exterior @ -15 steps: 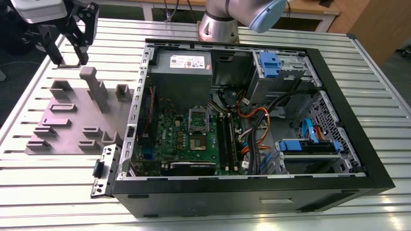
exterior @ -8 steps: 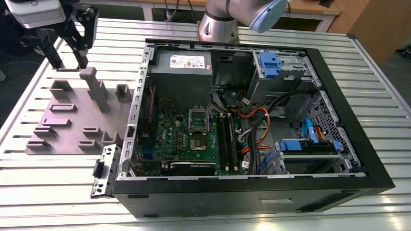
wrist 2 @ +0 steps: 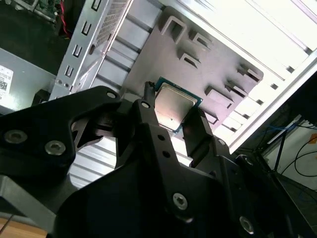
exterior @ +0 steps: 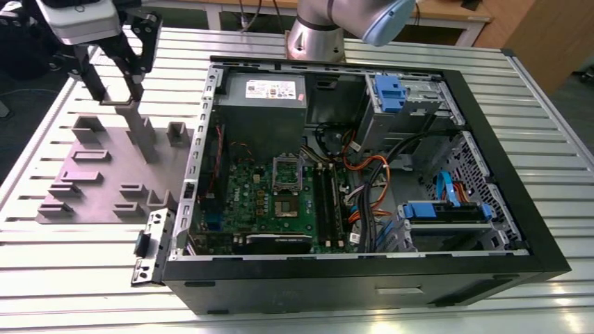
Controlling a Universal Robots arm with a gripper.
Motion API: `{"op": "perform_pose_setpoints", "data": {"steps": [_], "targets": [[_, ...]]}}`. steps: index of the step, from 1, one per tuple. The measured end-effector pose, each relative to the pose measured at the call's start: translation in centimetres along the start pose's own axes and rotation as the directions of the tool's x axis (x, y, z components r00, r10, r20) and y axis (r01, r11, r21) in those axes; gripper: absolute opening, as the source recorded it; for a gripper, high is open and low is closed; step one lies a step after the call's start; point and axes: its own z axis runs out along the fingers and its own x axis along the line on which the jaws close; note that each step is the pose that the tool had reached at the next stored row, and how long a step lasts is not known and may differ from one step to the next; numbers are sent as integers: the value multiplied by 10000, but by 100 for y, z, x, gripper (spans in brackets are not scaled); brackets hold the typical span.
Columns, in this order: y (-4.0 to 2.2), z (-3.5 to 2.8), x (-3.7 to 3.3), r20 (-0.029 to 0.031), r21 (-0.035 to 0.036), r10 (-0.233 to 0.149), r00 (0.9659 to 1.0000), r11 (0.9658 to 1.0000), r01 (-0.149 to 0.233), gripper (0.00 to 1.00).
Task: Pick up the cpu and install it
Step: 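Pick up the cpu and move it towards the insertion slot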
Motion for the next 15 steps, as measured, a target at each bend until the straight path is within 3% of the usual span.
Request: {"op": "perform_pose_setpoints", "data": {"steps": [4,11,15], "targets": [[-8,2,-65,-1,0,1,10000,10000,-1,47],[-45,9,-236,0,-1,1,10000,10000,-1,47],[-125,11,-258,-1,0,1,10000,10000,-1,47]]}}
